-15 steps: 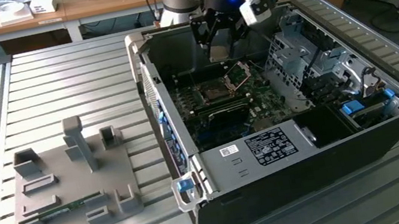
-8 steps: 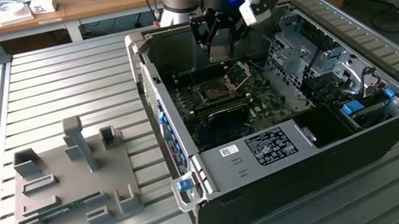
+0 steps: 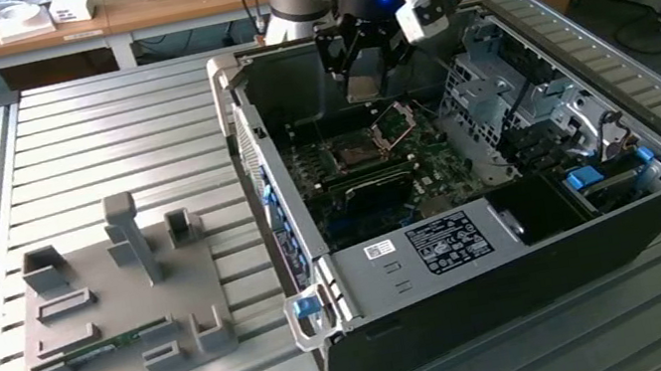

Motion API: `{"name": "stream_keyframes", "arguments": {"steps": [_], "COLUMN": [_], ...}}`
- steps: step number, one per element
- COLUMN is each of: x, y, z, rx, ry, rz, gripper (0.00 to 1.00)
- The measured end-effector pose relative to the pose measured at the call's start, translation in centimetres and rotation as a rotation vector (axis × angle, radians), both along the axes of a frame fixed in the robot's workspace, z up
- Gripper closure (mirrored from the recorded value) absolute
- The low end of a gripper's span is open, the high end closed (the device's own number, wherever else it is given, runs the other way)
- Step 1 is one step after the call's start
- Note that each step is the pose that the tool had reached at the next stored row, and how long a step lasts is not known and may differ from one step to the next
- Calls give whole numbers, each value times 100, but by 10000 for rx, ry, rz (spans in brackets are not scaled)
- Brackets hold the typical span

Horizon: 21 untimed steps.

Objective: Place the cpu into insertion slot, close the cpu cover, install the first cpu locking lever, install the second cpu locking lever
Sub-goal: 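Place the cpu into insertion slot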

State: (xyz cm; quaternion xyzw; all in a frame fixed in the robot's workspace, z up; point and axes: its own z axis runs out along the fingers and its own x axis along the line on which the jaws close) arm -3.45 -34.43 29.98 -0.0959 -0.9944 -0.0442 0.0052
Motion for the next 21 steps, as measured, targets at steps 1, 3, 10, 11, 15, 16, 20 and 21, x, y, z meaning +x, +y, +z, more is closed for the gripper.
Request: {"name": "stream_keyframes", "arguments": {"steps": [1,3,10,11,15,16,20,21], "x": [0,0,0,0,0,0,0,0], "y": [0,0,0,0,0,0,0,0], "z": [0,0,-1,-1,-3,-4,-8,-9], "rx": [0,0,-2,-1,-1,0,-1,0], "ry": [0,0,1,1,0,0,0,0], "rz": [-4,-13,-111,-154,-335,-412,-905,-1062], "gripper": [46,46,46,46,46,46,46,46]}}
